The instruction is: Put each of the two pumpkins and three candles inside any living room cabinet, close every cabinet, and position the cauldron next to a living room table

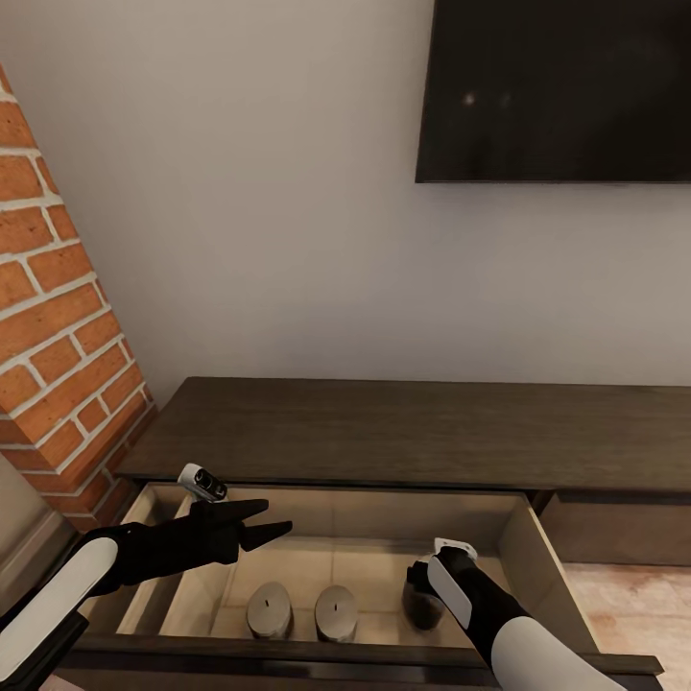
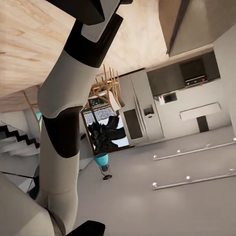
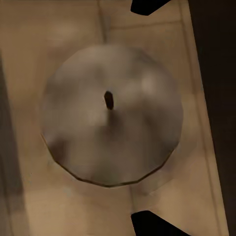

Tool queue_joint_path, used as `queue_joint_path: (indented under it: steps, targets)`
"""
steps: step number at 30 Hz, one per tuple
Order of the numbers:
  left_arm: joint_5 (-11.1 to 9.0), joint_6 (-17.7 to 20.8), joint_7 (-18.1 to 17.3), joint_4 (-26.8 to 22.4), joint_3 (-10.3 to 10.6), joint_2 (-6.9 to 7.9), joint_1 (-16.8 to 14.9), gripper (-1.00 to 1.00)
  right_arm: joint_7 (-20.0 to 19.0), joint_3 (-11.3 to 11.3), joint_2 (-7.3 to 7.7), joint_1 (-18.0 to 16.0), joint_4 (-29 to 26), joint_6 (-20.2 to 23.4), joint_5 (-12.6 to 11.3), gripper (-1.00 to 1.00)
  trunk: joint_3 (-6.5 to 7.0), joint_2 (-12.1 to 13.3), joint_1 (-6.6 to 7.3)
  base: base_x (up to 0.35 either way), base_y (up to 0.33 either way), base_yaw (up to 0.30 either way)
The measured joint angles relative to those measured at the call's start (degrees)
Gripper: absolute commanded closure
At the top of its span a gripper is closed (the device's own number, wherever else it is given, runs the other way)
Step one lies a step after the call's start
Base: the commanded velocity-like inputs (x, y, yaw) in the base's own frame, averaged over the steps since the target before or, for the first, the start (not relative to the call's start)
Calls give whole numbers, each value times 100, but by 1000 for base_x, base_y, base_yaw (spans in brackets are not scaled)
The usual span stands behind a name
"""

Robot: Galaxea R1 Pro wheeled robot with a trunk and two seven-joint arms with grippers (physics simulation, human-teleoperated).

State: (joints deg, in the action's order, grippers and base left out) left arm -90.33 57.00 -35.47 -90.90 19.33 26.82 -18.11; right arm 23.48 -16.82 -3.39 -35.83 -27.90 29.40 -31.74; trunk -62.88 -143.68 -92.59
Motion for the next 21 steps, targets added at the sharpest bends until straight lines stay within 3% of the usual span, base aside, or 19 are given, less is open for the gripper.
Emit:
queue_joint_path:
  steps: [21]
  targets:
    - [5, -7, 40, 139, -73, 2, -1, -100, -2, 0, 5, 0, -5, -9, 1, -100, 443, 26, 52, 0, 0, 0]
